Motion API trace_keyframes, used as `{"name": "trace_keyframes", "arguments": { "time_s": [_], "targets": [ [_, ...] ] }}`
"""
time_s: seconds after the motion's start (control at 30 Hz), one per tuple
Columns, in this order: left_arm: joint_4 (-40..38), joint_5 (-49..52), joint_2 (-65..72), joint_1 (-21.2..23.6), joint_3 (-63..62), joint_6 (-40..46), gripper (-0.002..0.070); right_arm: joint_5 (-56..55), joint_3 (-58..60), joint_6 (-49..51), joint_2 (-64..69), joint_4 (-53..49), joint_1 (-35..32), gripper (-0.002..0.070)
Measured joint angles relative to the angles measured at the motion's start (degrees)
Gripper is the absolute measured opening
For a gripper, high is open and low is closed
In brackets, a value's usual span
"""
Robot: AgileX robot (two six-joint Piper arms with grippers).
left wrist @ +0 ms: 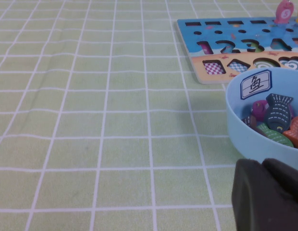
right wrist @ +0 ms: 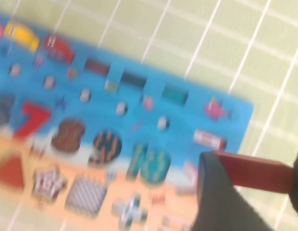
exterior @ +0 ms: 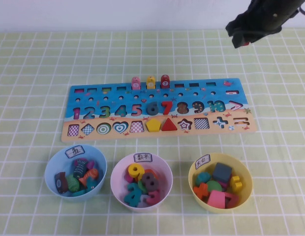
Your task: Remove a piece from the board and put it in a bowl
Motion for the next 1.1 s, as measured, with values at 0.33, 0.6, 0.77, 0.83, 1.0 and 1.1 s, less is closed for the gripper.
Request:
{"name": "trace_keyframes", "arguments": {
  "time_s": [0.33,0.6,0.77,0.83,1.0,1.1],
  "targets": [
    [0.00,0.00,0.00,0.00,0.00,0.00,-0.0005,0.00,32.78,-3.61,-23.43,1.51,0.46,0.0274],
    [0.00,0.00,0.00,0.00,0.00,0.00,-0.0005,0.00,51.58,-5.80,-38.47,7.69,6.19,0.0274],
    [0.00,0.00,0.00,0.00,0.00,0.00,-0.0005,-2.34,57.54,-6.21,-39.28,6.99,15.15,0.0274],
    [0.00,0.00,0.00,0.00,0.00,0.00,-0.0005,-4.42,58.05,-6.21,-38.25,5.95,17.91,0.0274],
    [0.00,0.00,0.00,0.00,0.00,0.00,-0.0005,-8.05,58.05,-6.21,-33.01,5.19,20.29,0.0274],
    [0.00,0.00,0.00,0.00,0.00,0.00,-0.0005,-7.81,58.05,-6.21,-28.81,4.81,20.38,0.0274]
  ]
}}
